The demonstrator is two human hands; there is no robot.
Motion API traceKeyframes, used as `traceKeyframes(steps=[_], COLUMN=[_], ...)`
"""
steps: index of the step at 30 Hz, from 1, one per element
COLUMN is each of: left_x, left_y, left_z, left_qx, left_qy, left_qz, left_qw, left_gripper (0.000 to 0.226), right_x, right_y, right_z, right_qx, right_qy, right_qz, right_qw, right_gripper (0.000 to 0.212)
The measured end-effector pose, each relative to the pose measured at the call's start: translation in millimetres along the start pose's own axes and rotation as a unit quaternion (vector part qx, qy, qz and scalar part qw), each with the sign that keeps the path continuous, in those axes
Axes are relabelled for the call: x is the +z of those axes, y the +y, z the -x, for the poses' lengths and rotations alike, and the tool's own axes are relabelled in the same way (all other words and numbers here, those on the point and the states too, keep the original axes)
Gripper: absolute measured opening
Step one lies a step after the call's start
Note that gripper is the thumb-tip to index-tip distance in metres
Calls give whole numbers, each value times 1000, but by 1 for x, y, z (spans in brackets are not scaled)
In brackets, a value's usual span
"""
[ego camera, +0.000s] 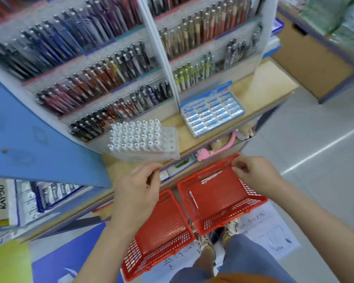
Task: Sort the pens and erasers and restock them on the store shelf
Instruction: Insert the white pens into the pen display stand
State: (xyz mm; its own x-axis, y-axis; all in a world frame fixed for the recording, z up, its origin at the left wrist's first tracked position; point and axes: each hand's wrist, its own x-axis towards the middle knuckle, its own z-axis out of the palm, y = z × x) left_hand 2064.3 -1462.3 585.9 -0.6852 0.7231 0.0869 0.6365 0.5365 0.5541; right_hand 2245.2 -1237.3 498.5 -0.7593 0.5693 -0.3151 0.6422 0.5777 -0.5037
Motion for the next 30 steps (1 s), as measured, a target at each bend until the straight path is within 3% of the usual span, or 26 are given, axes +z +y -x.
traceKeyframes(steps=[9, 19, 25, 30], left_x=[146, 456, 626, 719], left_y=[-44, -164, -269, -322], left_z=[56, 100, 105, 93], left_qx=[-152, -283, -295, -337], left_qy=[-219, -370, -376, -345], left_qz=[-45, -45, -96, -109], left_qw=[963, 884, 873, 869], left_gripper=[22, 36, 40, 48], right_x=[80, 286, 434, 533], right_y=[99, 268, 355, 389], right_z=[22, -80, -151, -218], right_qx=[56, -2, -86, -115], right_qy=[-112, -164, -170, -174], right_qz=[54, 115, 170, 190], right_qw=[991, 980, 967, 959], right_gripper=[23, 52, 59, 66])
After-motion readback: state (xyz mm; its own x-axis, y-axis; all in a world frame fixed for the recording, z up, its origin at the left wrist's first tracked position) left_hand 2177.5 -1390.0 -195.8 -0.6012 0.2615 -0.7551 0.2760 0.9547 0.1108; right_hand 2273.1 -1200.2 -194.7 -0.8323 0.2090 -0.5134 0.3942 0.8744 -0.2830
